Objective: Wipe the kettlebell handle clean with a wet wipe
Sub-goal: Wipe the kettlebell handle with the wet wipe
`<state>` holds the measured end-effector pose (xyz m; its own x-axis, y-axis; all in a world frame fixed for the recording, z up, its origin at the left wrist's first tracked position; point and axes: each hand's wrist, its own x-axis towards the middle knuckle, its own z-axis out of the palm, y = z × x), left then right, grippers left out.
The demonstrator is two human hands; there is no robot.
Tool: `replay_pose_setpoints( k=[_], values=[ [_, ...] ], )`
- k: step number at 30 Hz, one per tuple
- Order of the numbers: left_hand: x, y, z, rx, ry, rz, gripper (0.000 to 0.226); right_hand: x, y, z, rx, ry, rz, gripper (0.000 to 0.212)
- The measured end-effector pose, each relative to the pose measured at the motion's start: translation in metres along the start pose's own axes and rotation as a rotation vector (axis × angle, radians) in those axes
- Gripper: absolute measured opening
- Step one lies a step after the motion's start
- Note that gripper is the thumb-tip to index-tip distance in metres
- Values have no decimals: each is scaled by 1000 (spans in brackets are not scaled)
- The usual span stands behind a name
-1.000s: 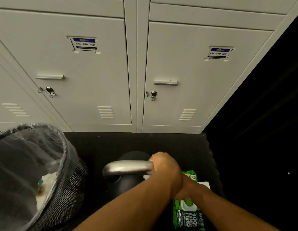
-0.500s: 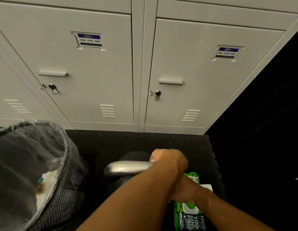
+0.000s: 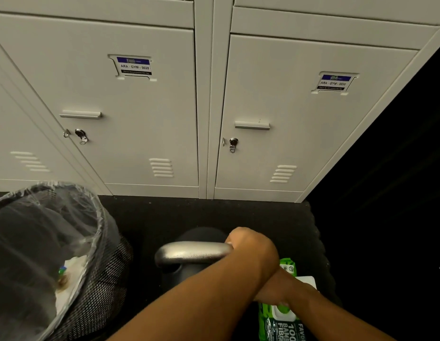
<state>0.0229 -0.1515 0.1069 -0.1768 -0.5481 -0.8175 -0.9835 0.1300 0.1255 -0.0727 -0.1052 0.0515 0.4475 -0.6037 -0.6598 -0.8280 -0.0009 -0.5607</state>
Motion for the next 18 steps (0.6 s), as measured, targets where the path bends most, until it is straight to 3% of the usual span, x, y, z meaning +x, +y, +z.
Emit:
replay_pose_setpoints(
  k=[7, 13, 18],
  values=[
    [-4, -5, 8, 126, -41, 5, 46, 21, 6, 2, -2, -41, 52, 40],
    [-31, -21, 9, 297, 79, 158, 51, 24, 21, 12, 83, 28, -38, 94],
    [-30, -17, -2, 94, 29, 94, 47, 16, 19, 9, 159, 50, -73, 72]
  ],
)
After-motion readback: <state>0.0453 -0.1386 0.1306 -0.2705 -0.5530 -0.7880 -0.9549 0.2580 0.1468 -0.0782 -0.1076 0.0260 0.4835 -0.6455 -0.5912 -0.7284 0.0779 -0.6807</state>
